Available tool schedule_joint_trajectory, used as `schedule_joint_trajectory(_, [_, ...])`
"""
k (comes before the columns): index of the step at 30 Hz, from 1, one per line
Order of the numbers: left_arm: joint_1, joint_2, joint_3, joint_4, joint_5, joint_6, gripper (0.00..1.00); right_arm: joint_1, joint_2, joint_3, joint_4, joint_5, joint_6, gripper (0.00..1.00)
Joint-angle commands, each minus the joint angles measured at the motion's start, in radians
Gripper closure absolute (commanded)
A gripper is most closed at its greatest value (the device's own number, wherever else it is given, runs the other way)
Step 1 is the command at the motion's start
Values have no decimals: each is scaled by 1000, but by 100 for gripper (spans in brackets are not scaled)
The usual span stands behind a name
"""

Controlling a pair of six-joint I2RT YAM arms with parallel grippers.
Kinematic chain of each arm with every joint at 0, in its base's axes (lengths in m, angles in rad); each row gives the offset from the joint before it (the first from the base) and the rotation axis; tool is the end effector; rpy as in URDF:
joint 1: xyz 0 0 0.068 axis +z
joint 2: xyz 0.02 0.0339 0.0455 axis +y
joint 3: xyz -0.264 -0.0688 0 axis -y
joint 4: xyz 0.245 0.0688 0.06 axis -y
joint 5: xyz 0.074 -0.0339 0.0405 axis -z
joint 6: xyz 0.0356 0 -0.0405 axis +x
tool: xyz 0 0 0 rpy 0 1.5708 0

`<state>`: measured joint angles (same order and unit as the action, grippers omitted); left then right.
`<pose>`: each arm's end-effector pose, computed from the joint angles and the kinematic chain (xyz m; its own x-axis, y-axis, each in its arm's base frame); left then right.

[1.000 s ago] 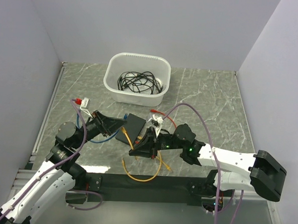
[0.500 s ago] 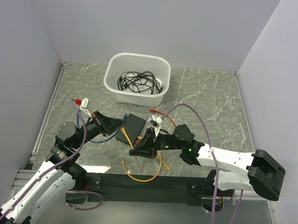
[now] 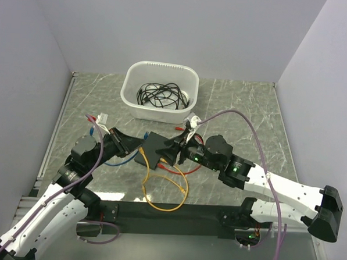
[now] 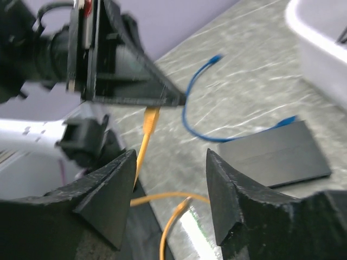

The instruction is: Insert the plug into the switch port

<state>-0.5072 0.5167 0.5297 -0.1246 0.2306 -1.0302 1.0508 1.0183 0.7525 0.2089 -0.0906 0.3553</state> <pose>0.1207 -0.0764 0.2950 -0.6258 -0.6072 -0.4896 0.2621 0.4276 -0.8652 0.1179 0.2124 0.3255 -0.3428 0.0986 -0.9342 -0.8425 0.4076 0.3521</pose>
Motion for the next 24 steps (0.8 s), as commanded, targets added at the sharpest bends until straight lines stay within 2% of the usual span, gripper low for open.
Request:
schedule_joint_trajectory(1, [3, 17, 16, 9, -25, 6, 99, 20, 49, 77, -88, 127, -49, 40])
schedule_joint_trajectory(9, [2, 25, 27, -13, -42, 18, 99, 106, 255, 225, -97, 166, -78, 48])
schedule_joint_trajectory(24, [1, 22, 9, -12, -50, 19, 100, 132, 327, 301, -103, 206, -73, 55])
